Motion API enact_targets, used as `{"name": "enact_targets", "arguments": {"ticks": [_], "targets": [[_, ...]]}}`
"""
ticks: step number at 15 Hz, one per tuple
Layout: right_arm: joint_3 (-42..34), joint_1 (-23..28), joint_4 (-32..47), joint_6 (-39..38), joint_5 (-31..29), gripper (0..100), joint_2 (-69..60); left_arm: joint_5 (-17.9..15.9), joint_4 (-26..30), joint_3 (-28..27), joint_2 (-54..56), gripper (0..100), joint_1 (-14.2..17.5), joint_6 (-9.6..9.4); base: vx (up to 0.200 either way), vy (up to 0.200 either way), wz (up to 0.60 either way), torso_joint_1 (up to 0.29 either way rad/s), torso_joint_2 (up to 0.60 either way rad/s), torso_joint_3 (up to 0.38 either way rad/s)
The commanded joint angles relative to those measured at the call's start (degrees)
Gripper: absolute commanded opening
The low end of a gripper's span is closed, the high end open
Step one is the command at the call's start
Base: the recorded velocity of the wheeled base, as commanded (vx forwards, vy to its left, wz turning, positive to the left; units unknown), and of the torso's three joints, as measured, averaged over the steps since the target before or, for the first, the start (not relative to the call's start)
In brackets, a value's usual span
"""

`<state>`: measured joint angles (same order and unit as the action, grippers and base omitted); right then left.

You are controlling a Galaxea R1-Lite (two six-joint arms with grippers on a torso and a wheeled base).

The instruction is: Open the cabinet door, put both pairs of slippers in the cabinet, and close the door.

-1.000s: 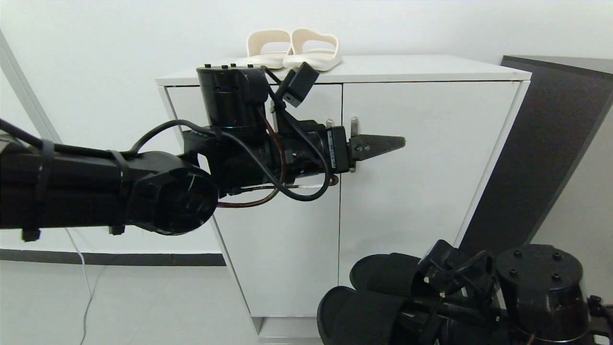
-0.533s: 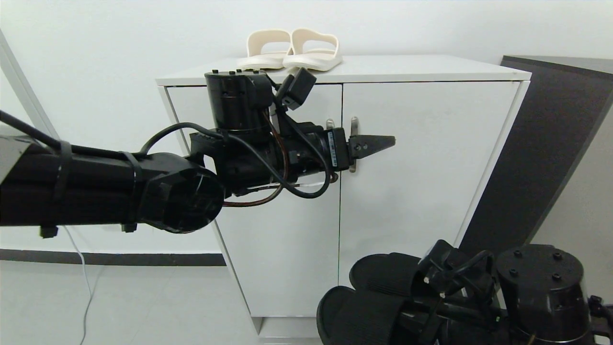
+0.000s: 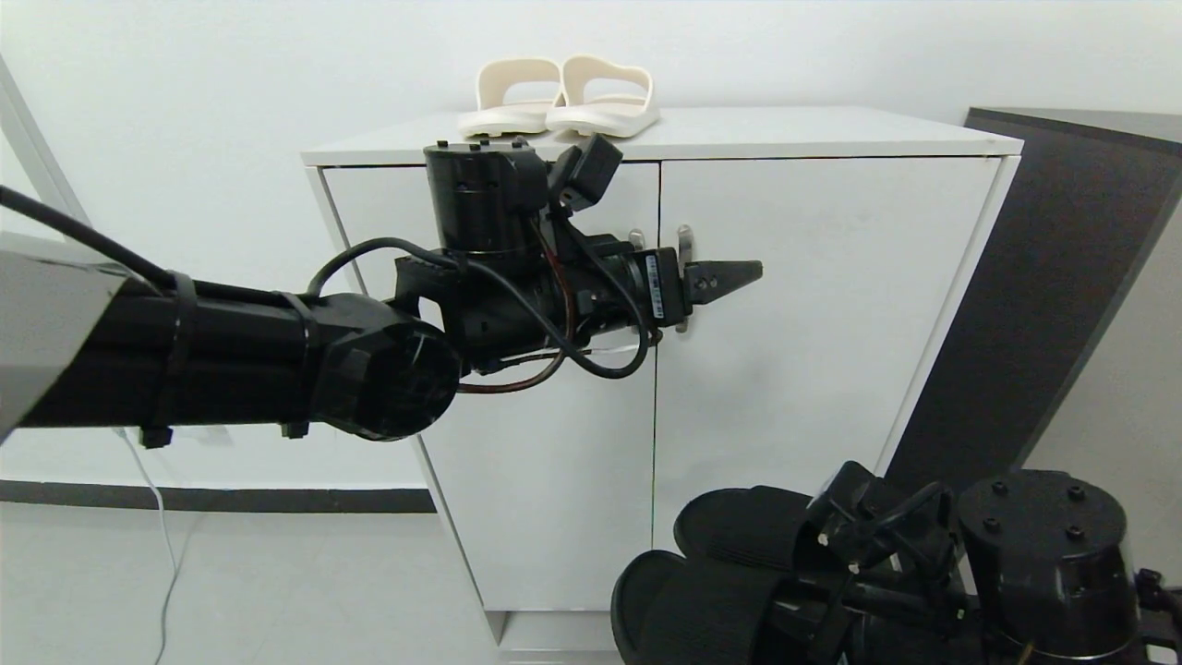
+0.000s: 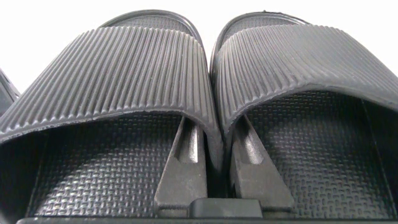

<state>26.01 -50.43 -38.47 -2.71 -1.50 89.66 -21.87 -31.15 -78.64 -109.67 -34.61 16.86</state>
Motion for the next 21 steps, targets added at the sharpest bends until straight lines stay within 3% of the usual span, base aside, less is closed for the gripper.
{"name": "enact_targets", "arguments": {"ticks": [1,3,4,7,9,17,21], "targets": [[0.0,0.0,0.0,0.0,0.0,0,-0.1,0.2,0.1,-2.4,-3.0,100,-0.2,0.02,0.000,0.000,0.00,0.000,0.00,0.000],[0.0,0.0,0.0,0.0,0.1,0,-0.1,0.2,0.8,-3.5,-3.9,100,-0.3,0.02,0.000,0.000,0.00,0.000,0.00,0.000],[-0.2,0.0,0.0,0.0,0.2,0,0.0,0.1,0.7,-3.4,-3.7,0,-0.3,0.02,0.000,0.000,0.00,0.000,0.00,0.000],[-1.6,-0.1,0.0,0.0,4.0,0,-0.5,0.1,0.6,-2.6,-2.8,0,-0.2,0.10,0.000,0.000,0.00,0.000,0.00,0.000],[-3.3,-0.1,-0.1,0.1,8.0,0,-1.3,-0.3,0.6,0.9,0.6,0,-0.8,0.10,0.000,0.000,0.00,0.000,0.00,0.000],[-7.5,-0.4,-4.8,3.5,11.9,0,-2.6,0.2,0.5,13.8,13.2,0,-8.0,0.37,0.000,0.000,0.00,0.000,0.00,0.000],[-7.6,-1.3,-4.5,3.5,11.7,0,-3.0,0.2,0.2,18.1,17.3,0,-6.5,0.45,0.000,0.000,0.00,0.000,0.00,0.000]]}}
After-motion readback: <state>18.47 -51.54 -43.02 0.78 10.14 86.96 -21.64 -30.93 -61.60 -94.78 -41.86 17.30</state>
